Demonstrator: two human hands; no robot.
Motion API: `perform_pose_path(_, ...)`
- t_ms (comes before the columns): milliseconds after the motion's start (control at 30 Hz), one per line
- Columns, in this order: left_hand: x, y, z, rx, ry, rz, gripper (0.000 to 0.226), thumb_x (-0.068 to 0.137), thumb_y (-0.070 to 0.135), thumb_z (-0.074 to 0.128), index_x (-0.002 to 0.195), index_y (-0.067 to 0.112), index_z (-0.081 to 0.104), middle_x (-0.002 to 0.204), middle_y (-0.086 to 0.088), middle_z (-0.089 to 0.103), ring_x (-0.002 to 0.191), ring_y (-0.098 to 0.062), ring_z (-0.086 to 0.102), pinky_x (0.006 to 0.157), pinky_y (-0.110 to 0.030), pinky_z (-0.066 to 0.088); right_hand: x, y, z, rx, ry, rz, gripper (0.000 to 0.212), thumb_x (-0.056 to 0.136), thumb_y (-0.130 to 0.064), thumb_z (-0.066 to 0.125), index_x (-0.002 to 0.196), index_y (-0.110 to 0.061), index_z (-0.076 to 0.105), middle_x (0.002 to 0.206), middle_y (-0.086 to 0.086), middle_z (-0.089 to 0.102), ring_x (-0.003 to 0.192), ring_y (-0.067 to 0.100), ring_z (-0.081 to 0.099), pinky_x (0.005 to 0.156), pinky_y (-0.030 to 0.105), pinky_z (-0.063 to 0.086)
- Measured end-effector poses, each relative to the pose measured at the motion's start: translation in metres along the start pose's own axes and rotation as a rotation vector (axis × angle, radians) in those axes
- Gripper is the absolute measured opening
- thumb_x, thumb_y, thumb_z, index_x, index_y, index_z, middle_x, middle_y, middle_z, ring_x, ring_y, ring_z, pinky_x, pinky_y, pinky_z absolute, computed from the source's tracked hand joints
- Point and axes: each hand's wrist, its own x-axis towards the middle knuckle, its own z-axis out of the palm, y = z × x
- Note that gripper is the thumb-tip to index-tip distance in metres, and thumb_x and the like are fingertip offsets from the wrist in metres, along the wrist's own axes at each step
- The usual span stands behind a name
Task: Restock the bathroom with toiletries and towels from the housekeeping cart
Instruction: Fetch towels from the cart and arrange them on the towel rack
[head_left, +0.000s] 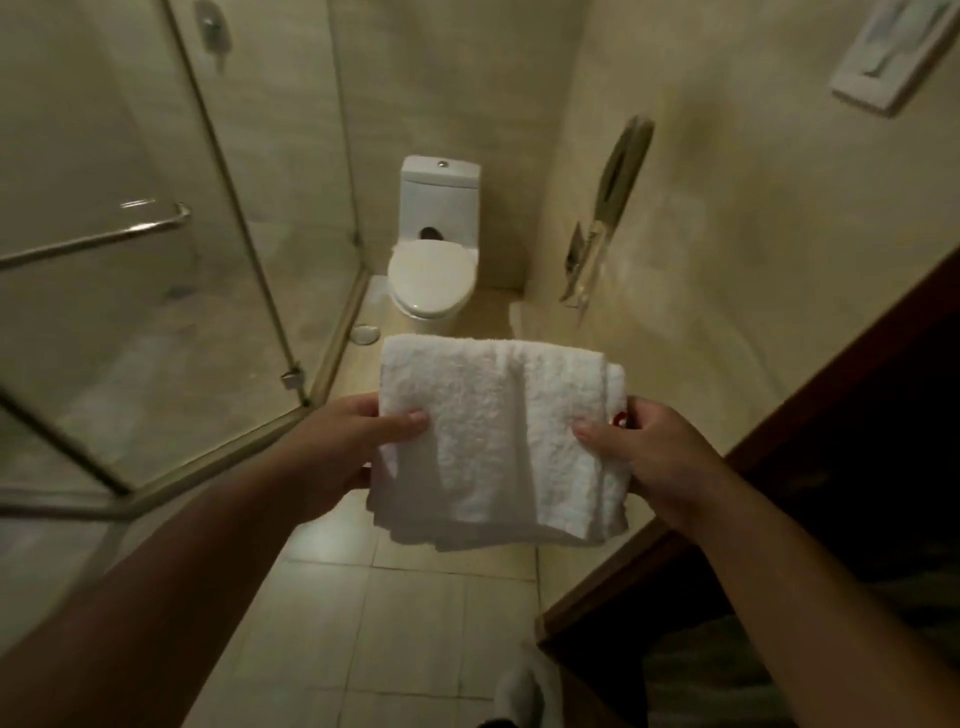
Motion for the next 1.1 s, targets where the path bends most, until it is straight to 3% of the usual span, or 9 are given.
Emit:
perform_pose_path(100, 0.011, 0.002, -0.025, 0.029, 0.081, 0.001, 0.026, 0.085, 0.019, 0.071, 0.11, 0.013, 0.069, 0.098, -0.003, 0.077, 0.095, -0.024, 0.073, 0.082, -0.042, 0.059, 0.03, -0.006, 0.014, -0.043, -0.07, 0.017, 0.03, 0.09, 0.0, 0.065, 0.117, -0.011, 0.065, 0.108, 0.01, 0.075, 0.097, 0.029, 0.073, 0.084, 0.052, 0.06)
perform_pose_path(233, 0.027, 0.013, -0.055, 0.035, 0.197, 0.009, 0.016, 0.088, 0.015, 0.07, 0.104, 0.016, 0.07, 0.095, -0.001, 0.078, 0.09, -0.022, 0.075, 0.077, -0.04, 0.059, 0.075, -0.022, 0.037, 0.037, -0.165, 0.045, 0.033, 0.088, 0.002, 0.066, 0.119, -0.01, 0.064, 0.111, 0.012, 0.074, 0.097, 0.029, 0.073, 0.082, 0.048, 0.06)
perform_pose_path(333, 0.042, 0.031, -0.077, 0.027, 0.259, 0.001, 0.021, 0.087, 0.016, 0.071, 0.108, 0.016, 0.07, 0.098, -0.003, 0.078, 0.091, -0.022, 0.075, 0.078, -0.041, 0.059, 0.113, -0.038, 0.051, 0.16, -0.285, 0.115, 0.037, 0.086, -0.002, 0.07, 0.122, -0.007, 0.063, 0.115, 0.015, 0.073, 0.104, 0.034, 0.071, 0.09, 0.052, 0.057)
perform_pose_path(500, 0.066, 0.06, -0.108, 0.007, 0.353, 0.012, 0.023, 0.086, 0.017, 0.071, 0.11, 0.016, 0.07, 0.098, -0.003, 0.078, 0.088, -0.021, 0.075, 0.07, -0.036, 0.058, 0.168, -0.068, 0.075, 0.162, -0.401, 0.126, 0.05, 0.072, -0.012, 0.078, 0.12, -0.011, 0.065, 0.114, 0.013, 0.074, 0.108, 0.035, 0.07, 0.097, 0.058, 0.052)
perform_pose_path(633, 0.084, 0.07, -0.131, 0.002, 0.458, 0.041, 0.021, 0.086, 0.016, 0.073, 0.107, 0.016, 0.072, 0.098, -0.004, 0.078, 0.092, -0.025, 0.074, 0.079, -0.044, 0.059, 0.208, -0.087, 0.098, 0.143, -0.36, 0.06, 0.036, 0.086, 0.0, 0.069, 0.121, -0.009, 0.063, 0.114, 0.014, 0.072, 0.103, 0.035, 0.071, 0.089, 0.053, 0.057)
perform_pose_path(733, 0.094, 0.071, -0.149, -0.048, 0.51, 0.07, 0.021, 0.084, 0.014, 0.073, 0.105, 0.014, 0.071, 0.095, -0.003, 0.078, 0.089, -0.025, 0.075, 0.074, -0.041, 0.059, 0.227, -0.101, 0.111, 0.138, -0.363, 0.026, 0.036, 0.088, 0.002, 0.066, 0.122, -0.01, 0.061, 0.114, 0.014, 0.071, 0.099, 0.035, 0.071, 0.077, 0.045, 0.061)
perform_pose_path(933, 0.126, 0.078, -0.193, -0.093, 0.493, 0.106, 0.014, 0.087, 0.008, 0.069, 0.101, 0.012, 0.07, 0.091, -0.004, 0.078, 0.081, -0.022, 0.076, 0.066, -0.034, 0.059, 0.267, -0.124, 0.137, 0.12, -0.388, 0.01, 0.036, 0.087, -0.001, 0.068, 0.121, -0.012, 0.064, 0.116, 0.015, 0.071, 0.102, 0.037, 0.071, 0.087, 0.055, 0.057)
perform_pose_path(1100, 0.167, 0.099, -0.24, -0.082, 0.396, 0.148, 0.032, 0.075, 0.019, 0.074, 0.106, 0.012, 0.07, 0.096, -0.005, 0.077, 0.09, -0.026, 0.075, 0.07, -0.038, 0.058, 0.287, -0.14, 0.168, 0.135, -0.275, -0.007, 0.029, 0.087, 0.002, 0.066, 0.114, -0.011, 0.066, 0.109, 0.015, 0.074, 0.097, 0.036, 0.072, 0.083, 0.052, 0.059)
